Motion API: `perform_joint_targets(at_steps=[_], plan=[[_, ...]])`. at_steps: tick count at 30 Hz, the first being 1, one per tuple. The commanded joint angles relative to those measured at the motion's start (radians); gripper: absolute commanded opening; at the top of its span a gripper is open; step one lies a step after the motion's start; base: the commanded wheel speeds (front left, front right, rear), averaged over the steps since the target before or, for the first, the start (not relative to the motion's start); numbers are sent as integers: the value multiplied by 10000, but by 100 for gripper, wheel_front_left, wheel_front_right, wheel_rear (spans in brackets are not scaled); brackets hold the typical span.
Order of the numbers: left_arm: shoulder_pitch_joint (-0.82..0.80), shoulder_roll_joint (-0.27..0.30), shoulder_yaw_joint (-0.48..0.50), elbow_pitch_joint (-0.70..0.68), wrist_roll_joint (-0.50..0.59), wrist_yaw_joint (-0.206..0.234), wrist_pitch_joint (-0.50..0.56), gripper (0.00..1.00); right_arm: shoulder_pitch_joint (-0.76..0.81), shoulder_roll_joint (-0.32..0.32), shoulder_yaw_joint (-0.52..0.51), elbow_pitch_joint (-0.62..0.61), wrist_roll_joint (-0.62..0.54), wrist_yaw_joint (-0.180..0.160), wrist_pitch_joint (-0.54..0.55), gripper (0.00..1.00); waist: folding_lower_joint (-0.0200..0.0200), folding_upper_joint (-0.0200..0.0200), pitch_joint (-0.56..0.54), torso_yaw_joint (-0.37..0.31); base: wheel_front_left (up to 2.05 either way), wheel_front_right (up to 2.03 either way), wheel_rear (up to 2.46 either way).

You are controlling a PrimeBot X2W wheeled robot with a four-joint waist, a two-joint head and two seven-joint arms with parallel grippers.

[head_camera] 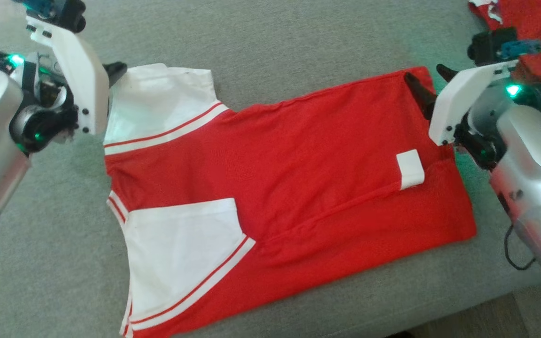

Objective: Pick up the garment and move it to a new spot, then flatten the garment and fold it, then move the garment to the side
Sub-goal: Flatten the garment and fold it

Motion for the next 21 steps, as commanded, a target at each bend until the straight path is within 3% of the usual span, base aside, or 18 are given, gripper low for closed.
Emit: perform_joint_targets(at_steps=[1, 10, 11, 13, 16, 17, 21], plan=[[-713, 397, 368, -222, -67, 16, -118, 0, -283, 95, 94, 72, -116, 67, -56, 100, -1, 0, 36, 97, 0, 0, 0], [-819, 254, -19, -18, -440, 16, -446, 0, -1031, 531, 394, 1880, -290, 67, -179, 93, -1, 0, -1, 381, 0, 0, 0], [-831, 266, -77, -7, -469, 16, -464, 0, -1074, 566, 409, 2026, -285, 67, -191, 80, -1, 0, -14, 395, 0, 0, 0], [-863, 296, -189, 12, -532, 16, -498, 0, -1145, 631, 465, 2220, -260, 67, -235, 67, -1, 0, -34, 414, 0, 0, 0], [-909, 310, -284, 55, -669, 16, -608, 0, -1219, 685, 564, 2428, -186, 67, -247, 67, -1, 0, -57, 438, 0, 0, 0], [-928, 294, -305, 68, -716, 16, -664, 0, -1234, 688, 600, 2490, -152, 67, -219, 49, -1, 0, -61, 456, 0, 0, 0], [-1076, 164, -497, 81, -906, 16, -770, 0, -1296, 606, 746, 2687, 30, 67, -214, 49, -1, 0, -50, 578, 0, 0, 0]])
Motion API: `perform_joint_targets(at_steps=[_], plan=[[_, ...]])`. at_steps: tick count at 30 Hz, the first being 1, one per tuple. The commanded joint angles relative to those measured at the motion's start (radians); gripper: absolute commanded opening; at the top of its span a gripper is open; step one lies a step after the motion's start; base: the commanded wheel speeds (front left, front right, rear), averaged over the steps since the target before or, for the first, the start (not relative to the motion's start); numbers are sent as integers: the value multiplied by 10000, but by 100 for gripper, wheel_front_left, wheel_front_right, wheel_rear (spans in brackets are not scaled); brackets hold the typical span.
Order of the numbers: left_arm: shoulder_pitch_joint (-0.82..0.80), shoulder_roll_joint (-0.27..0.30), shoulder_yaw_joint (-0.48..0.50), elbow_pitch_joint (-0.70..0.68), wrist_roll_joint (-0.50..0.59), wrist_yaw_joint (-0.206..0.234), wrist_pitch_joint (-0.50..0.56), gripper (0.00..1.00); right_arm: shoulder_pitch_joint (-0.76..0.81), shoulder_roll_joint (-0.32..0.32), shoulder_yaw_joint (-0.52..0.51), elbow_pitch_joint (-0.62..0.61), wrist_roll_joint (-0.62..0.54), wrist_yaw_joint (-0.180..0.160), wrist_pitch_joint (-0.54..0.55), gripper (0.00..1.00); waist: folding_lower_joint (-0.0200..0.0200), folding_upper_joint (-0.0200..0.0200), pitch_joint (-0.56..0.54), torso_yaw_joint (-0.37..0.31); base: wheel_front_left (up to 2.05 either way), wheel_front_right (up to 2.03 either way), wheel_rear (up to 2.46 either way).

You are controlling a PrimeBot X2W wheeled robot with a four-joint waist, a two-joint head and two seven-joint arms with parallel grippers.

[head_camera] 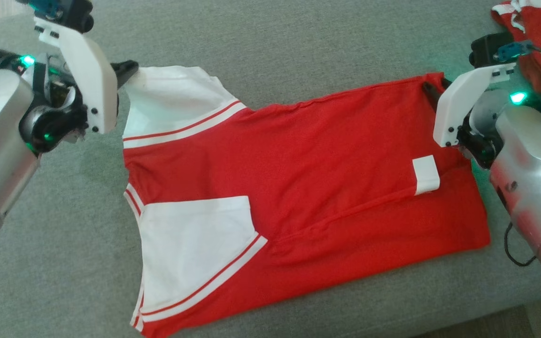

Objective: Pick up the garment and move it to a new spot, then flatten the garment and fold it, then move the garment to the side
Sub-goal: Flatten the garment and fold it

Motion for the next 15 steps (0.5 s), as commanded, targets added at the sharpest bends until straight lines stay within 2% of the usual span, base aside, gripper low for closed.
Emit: perform_joint_targets(at_steps=[1, 6, 7, 10, 11, 15], plan=[[-721, 284, 323, -140, -50, 16, -82, 0, -220, -53, 102, -114, 101, 67, -74, 49, 0, 0, 5, 42, 0, 0, 0], [-930, 231, 101, -156, -176, 16, -153, 0, -287, -166, 201, -58, 327, 67, -160, 49, 0, 0, 109, 179, 0, 0, 0], [-973, 227, 61, -149, -193, 16, -183, 0, -318, -218, 282, -67, 314, 67, -193, 13, 0, 0, 131, 197, 0, 0, 0], [-1047, 232, -80, -131, -239, 16, -272, 0, -386, -272, 406, -22, 366, 67, -295, 11, 0, 0, 161, 226, 0, 0, 0], [-1067, 239, -130, -125, -247, 16, -312, 0, -413, -284, 428, 1, 395, 67, -336, 0, 0, 0, 161, 230, 0, 0, 0], [-1133, 285, -228, -36, -290, 16, -656, 0, -546, -316, 453, 130, 515, 67, -526, 0, 0, 0, 130, 235, 0, 0, 0]])
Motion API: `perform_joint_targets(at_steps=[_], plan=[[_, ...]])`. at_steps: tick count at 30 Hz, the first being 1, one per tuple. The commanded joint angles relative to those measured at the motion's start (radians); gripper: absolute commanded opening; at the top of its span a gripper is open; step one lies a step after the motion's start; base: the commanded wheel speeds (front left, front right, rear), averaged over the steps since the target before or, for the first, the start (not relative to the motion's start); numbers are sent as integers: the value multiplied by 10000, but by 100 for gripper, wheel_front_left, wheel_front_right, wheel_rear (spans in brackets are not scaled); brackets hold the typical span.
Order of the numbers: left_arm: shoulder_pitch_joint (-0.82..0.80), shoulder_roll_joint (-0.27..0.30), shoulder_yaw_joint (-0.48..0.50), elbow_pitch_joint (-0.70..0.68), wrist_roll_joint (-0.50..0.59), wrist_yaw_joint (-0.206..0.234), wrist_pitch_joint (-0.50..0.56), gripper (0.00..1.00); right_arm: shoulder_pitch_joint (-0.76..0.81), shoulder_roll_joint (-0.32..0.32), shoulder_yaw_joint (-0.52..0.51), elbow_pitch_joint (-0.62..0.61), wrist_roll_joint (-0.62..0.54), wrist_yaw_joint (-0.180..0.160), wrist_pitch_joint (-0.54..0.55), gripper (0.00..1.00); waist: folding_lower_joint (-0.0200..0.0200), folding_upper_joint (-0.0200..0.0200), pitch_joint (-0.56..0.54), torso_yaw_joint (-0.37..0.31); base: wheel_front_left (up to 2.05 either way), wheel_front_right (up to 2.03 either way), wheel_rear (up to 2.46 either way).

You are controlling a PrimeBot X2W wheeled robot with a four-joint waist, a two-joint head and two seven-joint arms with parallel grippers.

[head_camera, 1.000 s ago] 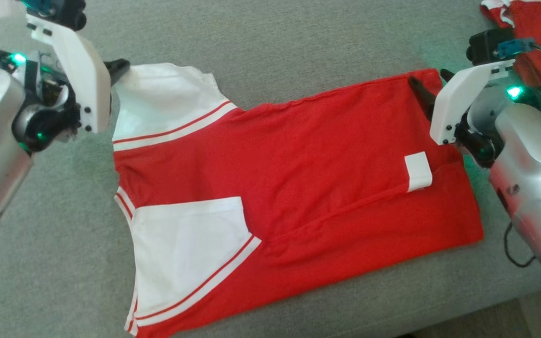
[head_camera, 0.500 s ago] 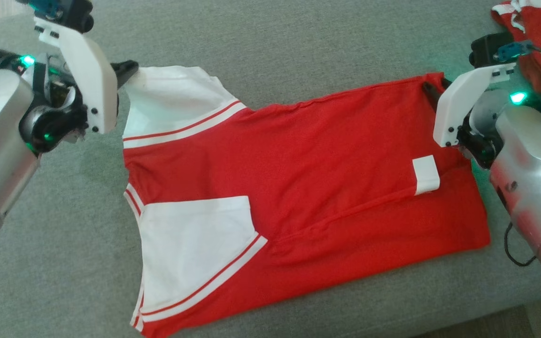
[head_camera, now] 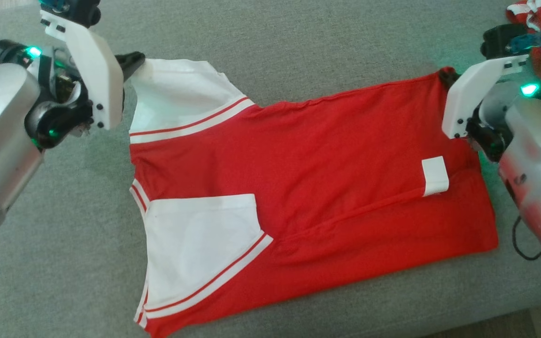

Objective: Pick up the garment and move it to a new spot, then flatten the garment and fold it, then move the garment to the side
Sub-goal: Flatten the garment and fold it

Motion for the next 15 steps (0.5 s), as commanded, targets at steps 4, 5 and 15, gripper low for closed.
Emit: perform_joint_targets(at_steps=[4, 5, 15], plan=[[-918, 370, 318, -112, 42, 16, -631, 0, -349, -184, -79, -129, 297, 67, -378, 0, -1, 0, -11, 28, 0, 0, 0], [-1060, 366, 305, -122, 100, 16, -1047, 0, -418, -266, -219, -207, 525, 67, -549, 0, -1, 0, -13, 50, 0, 0, 0], [-1579, 218, 356, -230, -204, 16, -3172, 0, -255, -1377, -468, -1473, 1689, 67, -984, 0, -1, 0, -281, 282, 0, 0, 0]])
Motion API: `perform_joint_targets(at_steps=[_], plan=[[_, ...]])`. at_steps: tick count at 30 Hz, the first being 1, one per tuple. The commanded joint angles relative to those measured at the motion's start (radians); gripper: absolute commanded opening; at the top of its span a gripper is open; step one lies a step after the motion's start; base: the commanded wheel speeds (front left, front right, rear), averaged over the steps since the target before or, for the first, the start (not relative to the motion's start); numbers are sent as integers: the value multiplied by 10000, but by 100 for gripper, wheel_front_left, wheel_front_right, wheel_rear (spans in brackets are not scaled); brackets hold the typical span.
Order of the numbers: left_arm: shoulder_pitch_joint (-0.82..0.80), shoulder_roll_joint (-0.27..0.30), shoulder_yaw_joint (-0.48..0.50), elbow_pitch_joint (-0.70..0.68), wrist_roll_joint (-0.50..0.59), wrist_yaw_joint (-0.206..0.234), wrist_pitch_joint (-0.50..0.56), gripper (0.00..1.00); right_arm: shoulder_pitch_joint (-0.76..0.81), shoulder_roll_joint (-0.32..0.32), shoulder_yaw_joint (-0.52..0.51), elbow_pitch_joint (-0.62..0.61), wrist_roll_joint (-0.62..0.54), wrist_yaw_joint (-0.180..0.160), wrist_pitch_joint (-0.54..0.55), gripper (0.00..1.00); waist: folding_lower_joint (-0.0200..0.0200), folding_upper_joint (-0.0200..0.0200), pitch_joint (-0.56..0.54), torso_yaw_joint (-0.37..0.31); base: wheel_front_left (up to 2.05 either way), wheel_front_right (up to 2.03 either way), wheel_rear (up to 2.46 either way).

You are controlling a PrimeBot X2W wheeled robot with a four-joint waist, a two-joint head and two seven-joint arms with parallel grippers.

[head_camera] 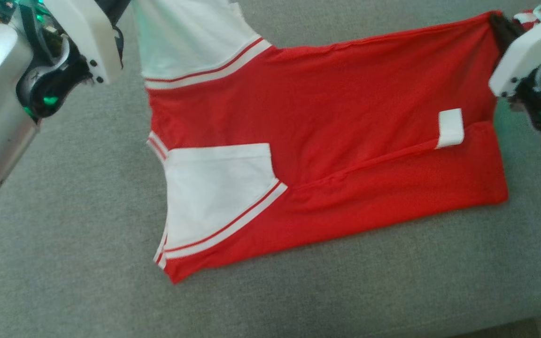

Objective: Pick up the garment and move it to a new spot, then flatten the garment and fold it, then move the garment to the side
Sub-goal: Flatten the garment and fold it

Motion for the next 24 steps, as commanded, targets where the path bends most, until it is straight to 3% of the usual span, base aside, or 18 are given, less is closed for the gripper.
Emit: perform_joint_targets(at_steps=[1, 7, 17, 24], plan=[[-500, 384, 422, -251, -264, 17, -131, 0, 180, -345, 140, -462, 175, 65, -35, 0, -1, 0, -159, 81, 0, 0, 0], [350, 1059, -236, -1544, -1077, 17, -12, 0, 1387, -1104, 614, -1475, 719, 65, 164, 0, -1, 0, -610, 282, 0, 0, 0], [2563, 2670, -835, -4053, -1245, 21, -1186, 0, 3394, -2082, 951, -2478, 1176, 65, -224, 0, -1, 0, -1542, 681, 0, 0, 0], [4134, 3305, -1038, -5589, -844, 636, -1845, 0, 4670, -2630, 881, -2986, 1427, 65, -414, 0, -1, 0, -1907, 967, 0, 0, 0]])
